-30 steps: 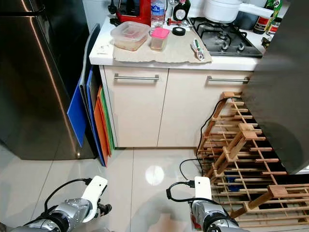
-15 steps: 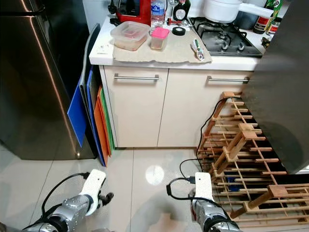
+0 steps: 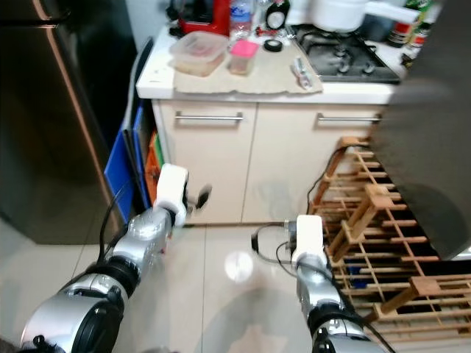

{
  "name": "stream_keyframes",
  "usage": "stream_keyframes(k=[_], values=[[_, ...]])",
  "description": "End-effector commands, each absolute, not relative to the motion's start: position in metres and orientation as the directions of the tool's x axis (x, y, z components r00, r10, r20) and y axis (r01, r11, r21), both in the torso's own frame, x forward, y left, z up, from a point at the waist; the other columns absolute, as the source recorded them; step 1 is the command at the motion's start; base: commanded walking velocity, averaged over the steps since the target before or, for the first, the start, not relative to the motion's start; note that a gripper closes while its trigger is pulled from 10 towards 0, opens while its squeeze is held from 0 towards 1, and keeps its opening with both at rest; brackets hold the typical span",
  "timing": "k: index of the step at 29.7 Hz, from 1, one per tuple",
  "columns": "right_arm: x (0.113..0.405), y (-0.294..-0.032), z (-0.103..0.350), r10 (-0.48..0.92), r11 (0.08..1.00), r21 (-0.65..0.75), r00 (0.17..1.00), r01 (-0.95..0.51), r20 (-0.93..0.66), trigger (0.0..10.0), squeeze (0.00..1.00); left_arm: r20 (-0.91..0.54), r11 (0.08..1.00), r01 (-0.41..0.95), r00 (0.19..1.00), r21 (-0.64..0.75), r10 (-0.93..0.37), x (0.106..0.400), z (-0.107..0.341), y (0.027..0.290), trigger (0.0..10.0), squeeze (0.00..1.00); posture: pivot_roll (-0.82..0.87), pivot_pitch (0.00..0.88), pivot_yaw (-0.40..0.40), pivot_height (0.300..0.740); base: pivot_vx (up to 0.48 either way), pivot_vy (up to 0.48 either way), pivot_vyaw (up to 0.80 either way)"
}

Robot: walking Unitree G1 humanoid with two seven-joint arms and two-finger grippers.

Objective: Restocking fridge

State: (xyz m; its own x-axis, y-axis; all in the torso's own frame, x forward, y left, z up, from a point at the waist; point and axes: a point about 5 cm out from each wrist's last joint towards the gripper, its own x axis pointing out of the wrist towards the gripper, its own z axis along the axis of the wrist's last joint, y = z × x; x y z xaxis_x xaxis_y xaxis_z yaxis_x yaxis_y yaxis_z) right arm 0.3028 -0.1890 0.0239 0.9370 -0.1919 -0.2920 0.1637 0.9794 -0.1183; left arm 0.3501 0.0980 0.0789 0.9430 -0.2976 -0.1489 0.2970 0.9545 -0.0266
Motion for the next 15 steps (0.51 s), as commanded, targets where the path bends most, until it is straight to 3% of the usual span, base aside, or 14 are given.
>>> stream_keyframes(k=[1, 10, 12, 15], values=[[0.304, -0.182, 0.032, -0.156, 0.986, -0.099, 0.963, 0.138, -0.218, 10.0, 0.00, -0.115, 0.957, 0.288, 0.951, -0.016, -0.288, 0.350, 0.083, 0.102, 10.0, 0.00, 0.07, 0.000, -0.007, 0.740, 0.000, 0.000, 0.00], [0.299, -0.177, 0.057, -0.150, 0.986, -0.084, 0.988, 0.147, -0.040, 10.0, 0.00, -0.051, 0.955, 0.297, 0.953, -0.017, -0.297, 0.351, 0.094, 0.107, 10.0, 0.00, 0.07, 0.000, 0.001, 0.740, 0.000, 0.000, 0.00], [0.280, -0.182, 0.068, -0.168, 0.982, -0.086, 0.985, 0.171, 0.037, 10.0, 0.00, -0.041, 0.968, 0.251, 0.967, -0.011, -0.251, 0.340, 0.089, 0.129, 10.0, 0.00, 0.07, 0.000, 0.002, 0.740, 0.000, 0.000, 0.00], [0.266, -0.187, 0.071, -0.170, 0.979, -0.099, 0.983, 0.177, 0.070, 10.0, 0.00, -0.025, 0.972, 0.235, 0.972, -0.011, -0.235, 0.331, 0.087, 0.138, 10.0, 0.00, 0.07, 0.000, -0.006, 0.740, 0.000, 0.000, 0.00]])
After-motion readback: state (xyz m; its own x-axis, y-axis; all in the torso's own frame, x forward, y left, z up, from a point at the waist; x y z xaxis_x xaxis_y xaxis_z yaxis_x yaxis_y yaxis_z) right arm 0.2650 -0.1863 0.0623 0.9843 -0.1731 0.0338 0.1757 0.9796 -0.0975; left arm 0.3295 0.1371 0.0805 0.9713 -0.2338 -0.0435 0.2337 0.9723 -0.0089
